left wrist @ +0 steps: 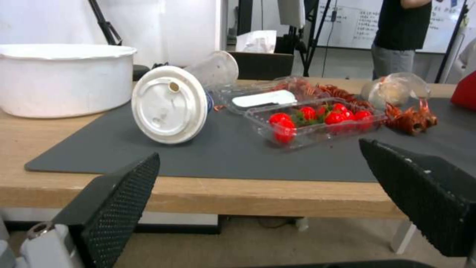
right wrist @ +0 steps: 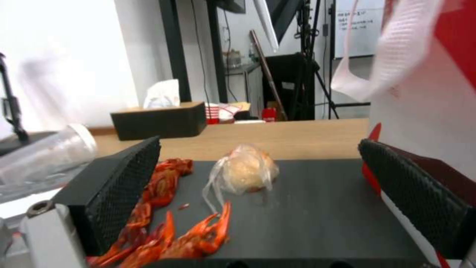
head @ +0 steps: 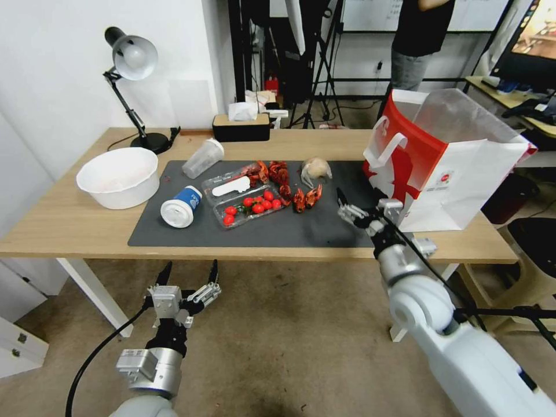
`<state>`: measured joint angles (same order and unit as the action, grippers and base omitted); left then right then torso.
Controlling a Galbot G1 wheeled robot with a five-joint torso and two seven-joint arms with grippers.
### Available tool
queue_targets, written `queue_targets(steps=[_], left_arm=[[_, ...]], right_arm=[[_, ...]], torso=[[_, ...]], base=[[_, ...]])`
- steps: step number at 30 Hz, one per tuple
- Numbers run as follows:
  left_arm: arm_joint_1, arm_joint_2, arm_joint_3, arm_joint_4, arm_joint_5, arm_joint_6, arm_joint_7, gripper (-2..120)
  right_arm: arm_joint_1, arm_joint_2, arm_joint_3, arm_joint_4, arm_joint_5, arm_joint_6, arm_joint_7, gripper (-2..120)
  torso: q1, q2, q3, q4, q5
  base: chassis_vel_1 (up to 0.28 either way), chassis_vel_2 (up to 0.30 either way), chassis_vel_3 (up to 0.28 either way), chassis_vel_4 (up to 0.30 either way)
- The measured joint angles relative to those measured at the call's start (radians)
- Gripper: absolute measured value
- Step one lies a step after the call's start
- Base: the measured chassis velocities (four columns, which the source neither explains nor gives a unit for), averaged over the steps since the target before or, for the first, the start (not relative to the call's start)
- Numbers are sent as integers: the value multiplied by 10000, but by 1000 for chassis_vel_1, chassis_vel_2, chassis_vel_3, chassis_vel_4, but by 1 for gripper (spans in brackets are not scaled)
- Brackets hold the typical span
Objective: Pick up the trash from the table and place it into the takeout bag.
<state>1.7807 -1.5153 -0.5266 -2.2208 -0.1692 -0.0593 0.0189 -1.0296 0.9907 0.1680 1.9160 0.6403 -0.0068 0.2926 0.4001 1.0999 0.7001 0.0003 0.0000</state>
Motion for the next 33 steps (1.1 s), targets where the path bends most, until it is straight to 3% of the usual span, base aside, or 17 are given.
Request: queue_targets(steps=[4,16,26,33], left_arm=[[13,6,-29,23,17,3,5,100],[24,43,-48,15,22,10,6,100],[67,50,-74,-12,14,10,4,100],[78,22,-63,-29,18,4,1,100]], right_arm=[[1276,-61,-643,-645,244,-838,394,100],[3153,43,-1566,-1705,732,-2520,1060,100],[4108,69,-2053,-2240,1220,-3251,1185,100],[5060,296,-2622,-3305,1454,-3350,972,100]], torso=[[0,-1,0,-3,0],[0,-1,0,-3,-2],[0,0,-1,-4,-1],[0,1,-1,-3,-1]], base=[[0,0,0,0],[0,0,0,0],[0,0,0,0],[0,0,0,0]])
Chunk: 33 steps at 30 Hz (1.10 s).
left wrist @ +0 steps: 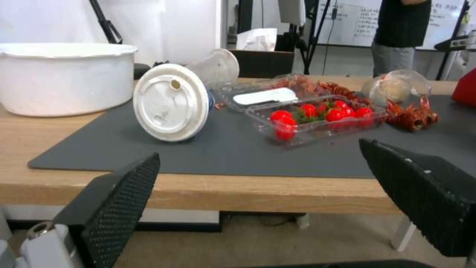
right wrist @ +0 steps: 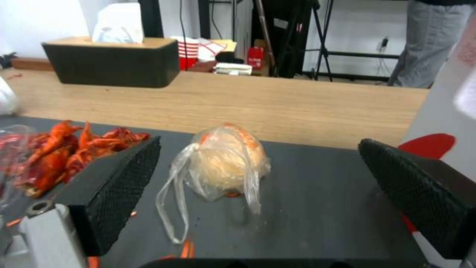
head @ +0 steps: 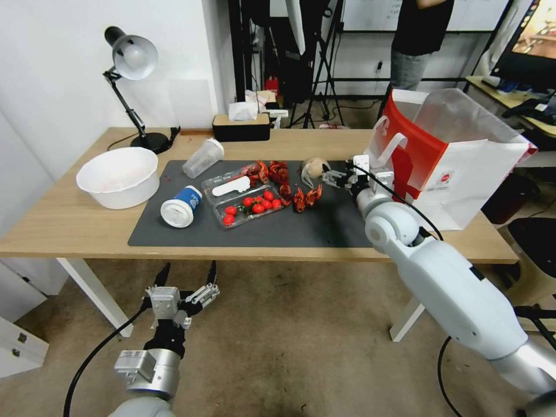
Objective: Pick up the trash from the table and place it into the takeout bag.
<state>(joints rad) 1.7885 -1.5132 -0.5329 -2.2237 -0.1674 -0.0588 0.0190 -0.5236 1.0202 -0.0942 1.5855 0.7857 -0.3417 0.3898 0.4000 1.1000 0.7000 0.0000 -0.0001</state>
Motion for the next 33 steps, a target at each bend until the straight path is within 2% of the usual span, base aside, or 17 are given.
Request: queue_targets(steps=[9,17,24,33], left_arm=[[16,-24,-54,-2,0,-17,-3,100],[-6,-30,-61,1,1,-22,-6,100],[-69,-29,-34,100,13,-25,-14,100],[-81,-2,-41,133,10,-25,-10,100]], right_arm=[[646,276,-361,-1122,72,-29,-185,100],[980,371,-494,-1635,204,-126,-297,100],[1678,648,-986,-2538,229,-94,-729,100],[1994,856,-1184,-3034,196,-13,-1027,100]], torso=[[0,-1,0,-1,1],[0,-1,0,-1,0],[0,0,-1,-1,0],[-2,-1,-1,0,0]], base=[[0,0,0,0],[0,0,0,0],[0,0,0,0],[0,0,0,0]])
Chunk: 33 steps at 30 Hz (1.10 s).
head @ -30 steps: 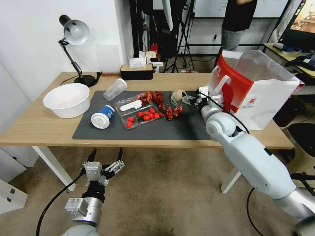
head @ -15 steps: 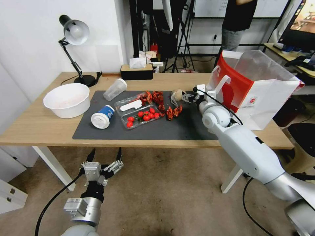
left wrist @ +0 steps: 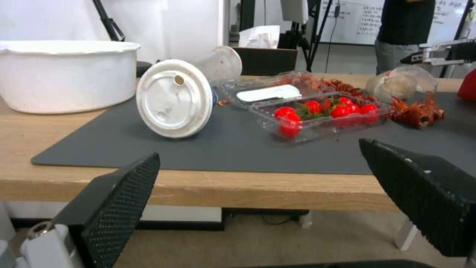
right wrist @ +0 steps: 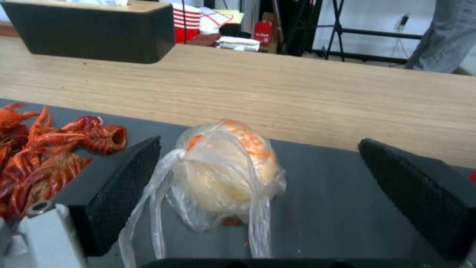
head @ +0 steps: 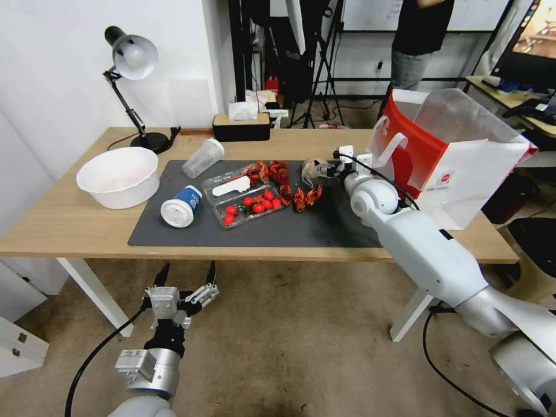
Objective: Pick up the trash from the table and place it into the takeout bag.
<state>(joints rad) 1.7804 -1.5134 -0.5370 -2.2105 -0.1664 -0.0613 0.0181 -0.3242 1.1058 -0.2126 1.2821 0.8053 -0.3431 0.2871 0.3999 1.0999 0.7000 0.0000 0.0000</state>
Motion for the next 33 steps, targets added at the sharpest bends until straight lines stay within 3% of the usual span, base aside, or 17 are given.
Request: queue_targets(steps=[17,33], left_arm=[[7,11,-23,-21,-39,-18,2,100],[-17,22,4,23,-36,-24,44,100]], right_arm=[[579,90,-580,-615,-1,-151,-685,100],[1191,612,-981,-2268,-250,-280,-1287,100]], torso=[[1,2,0,-1,0],[1,1,0,0,1]], base=[[0,0,0,0],[0,0,0,0]])
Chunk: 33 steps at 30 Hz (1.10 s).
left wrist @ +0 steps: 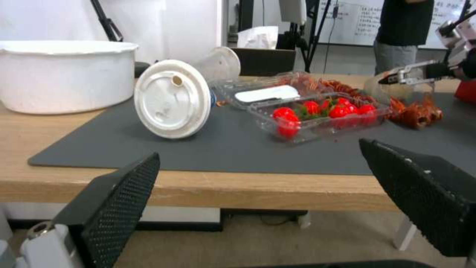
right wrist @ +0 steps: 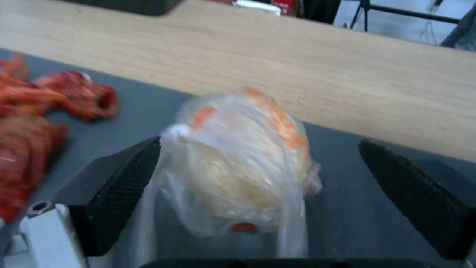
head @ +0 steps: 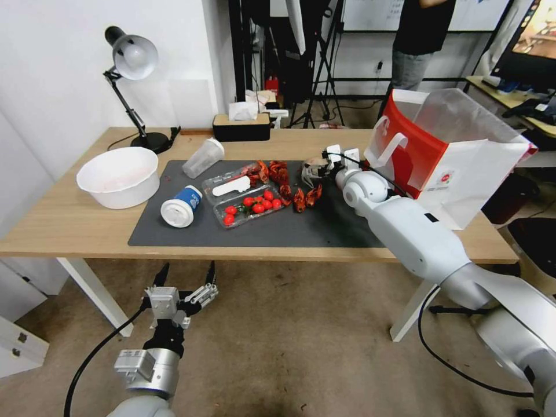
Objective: Pick up the trash from the table and place it into the takeout bag.
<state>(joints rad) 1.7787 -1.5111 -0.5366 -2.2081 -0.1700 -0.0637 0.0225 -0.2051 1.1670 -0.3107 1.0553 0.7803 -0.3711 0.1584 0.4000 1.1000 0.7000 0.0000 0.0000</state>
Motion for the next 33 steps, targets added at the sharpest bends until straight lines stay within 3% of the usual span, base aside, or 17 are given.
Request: queue_targets(steps=[7,33], left_arm=[[12,27,-12,-1,-11,-6,0,100],[67,36,4,-1,-61,-151,14,100]], right_arm=[[254,227,-195,-645,-91,-45,-538,100],[549,326,-484,-884,-168,-109,-1007,100]], torso=[[0,1,0,0,-1],[0,0,0,0,-1]], base=[[0,0,0,0],[0,0,0,0]])
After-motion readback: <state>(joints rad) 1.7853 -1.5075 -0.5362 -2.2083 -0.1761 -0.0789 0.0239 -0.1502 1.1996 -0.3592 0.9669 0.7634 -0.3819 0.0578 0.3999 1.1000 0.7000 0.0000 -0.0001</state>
